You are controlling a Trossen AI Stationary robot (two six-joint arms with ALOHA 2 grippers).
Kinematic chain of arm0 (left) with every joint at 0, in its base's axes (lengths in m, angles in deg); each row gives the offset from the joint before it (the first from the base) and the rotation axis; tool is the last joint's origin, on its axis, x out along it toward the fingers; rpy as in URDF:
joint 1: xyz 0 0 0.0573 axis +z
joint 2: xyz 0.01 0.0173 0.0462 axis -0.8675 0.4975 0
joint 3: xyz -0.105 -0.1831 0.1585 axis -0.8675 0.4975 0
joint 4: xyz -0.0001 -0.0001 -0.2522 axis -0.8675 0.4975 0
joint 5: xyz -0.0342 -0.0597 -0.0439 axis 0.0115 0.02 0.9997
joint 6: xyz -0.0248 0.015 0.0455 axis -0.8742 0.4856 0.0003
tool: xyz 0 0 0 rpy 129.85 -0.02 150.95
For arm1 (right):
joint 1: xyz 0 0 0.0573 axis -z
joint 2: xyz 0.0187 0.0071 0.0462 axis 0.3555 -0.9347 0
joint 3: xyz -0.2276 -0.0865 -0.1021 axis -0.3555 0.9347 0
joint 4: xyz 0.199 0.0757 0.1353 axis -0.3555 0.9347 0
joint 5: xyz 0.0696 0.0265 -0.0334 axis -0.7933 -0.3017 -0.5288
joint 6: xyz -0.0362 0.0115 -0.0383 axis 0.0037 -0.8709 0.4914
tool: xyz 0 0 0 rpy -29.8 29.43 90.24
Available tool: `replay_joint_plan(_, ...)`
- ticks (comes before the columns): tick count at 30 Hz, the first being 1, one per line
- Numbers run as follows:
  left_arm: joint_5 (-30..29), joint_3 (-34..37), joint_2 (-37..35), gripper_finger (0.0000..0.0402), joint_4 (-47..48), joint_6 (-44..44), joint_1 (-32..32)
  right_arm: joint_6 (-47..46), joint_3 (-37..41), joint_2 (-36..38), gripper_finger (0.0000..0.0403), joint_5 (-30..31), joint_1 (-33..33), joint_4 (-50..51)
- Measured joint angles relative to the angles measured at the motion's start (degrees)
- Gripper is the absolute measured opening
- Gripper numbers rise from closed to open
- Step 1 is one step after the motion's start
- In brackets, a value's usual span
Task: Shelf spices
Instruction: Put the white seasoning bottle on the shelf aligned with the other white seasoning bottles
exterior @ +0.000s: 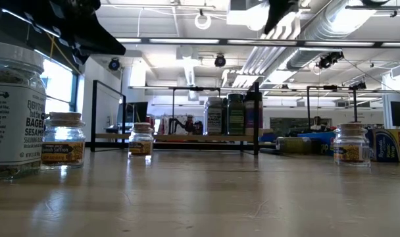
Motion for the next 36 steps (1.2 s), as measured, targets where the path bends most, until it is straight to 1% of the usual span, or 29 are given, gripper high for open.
replay_joint_plan(3, -0.02, 0.0, 0.0, 0.0, -0.02, 0.02, -0.38, -7.38, 0.0, 3.86, 0.0016, 1.59, 1.64, 8.39)
replay_joint_plan(5, -0.02, 0.0, 0.0, 0.0, -0.05, 0.02, -0.69, -9.57, 0.04, 5.43, 0.0019, 1.43, 3.05, 12.46)
replay_joint_plan(7, -0.02, 0.0, 0.0, 0.0, -0.09, -0.01, -0.99, -9.96, 0.06, 6.28, 0.0028, -0.25, 4.64, 14.75)
replay_joint_plan(9, -0.04, 0.0, 0.0, 0.0, -0.08, -0.32, -1.47, -8.92, 0.08, 6.57, 0.0047, -2.31, 6.05, 15.84)
replay_joint_plan(12, -0.03, 0.0, 0.0, 0.0, -0.08, -0.33, -2.37, -6.62, 0.19, 6.58, 0.009, -5.23, 7.76, 15.83)
replay_joint_plan(15, 1.52, 0.0, 0.0, 0.0, 0.36, -0.29, -3.76, -4.9, 3.81, 7.8, 0.0138, -6.75, 8.18, 13.1)
replay_joint_plan(18, 4.06, 0.0, -0.02, 0.0, 2.59, -0.53, -6.42, -2.79, 13.34, 12.42, 0.0177, -9.29, 5.18, 4.06)
replay_joint_plan(20, 4.49, 0.0, 0.0, 0.0, 4.92, -1.27, -9.41, -4.71, 21.29, 16.12, 0.0193, -11.12, 1.99, -5.38)
replay_joint_plan(23, 3.11, 0.0, 0.0, 0.0, 9.02, -4.72, -14.61, -11.11, 31.96, 20.18, 0.0203, -11.44, -3.85, -20.83)
replay_joint_plan(26, 4.37, -0.79, 0.02, 0.0, 13.27, -6.83, -20.38, -14.38, 39.24, 21.12, 0.0204, -10.19, -9.92, -35.65)
replay_joint_plan(28, 5.6, -3.78, 0.12, 0.0, 16.65, -6.5, -24.07, -14.61, 42.73, 20.45, 0.0204, -8.54, -12.87, -43.13)
replay_joint_plan(30, 5.62, -7.11, 0.5, 0.0, 18.24, -4.91, -27.2, -14.81, 44.84, 19.67, 0.0204, -6.6, -14.75, -48.97)
replay_joint_plan(33, 7.65, -10.53, 2.13, 0.0008, 19.03, -1.32, -31.03, -15.6, 46.01, 18.26, 0.0204, -4.59, -16.24, -50.88)
replay_joint_plan(36, 9.58, -12.85, 4.29, 0.0039, 19.28, -0.09, -32.67, -16.32, 45.9, 17.59, 0.0204, -3.51, -16.89, -51.38)
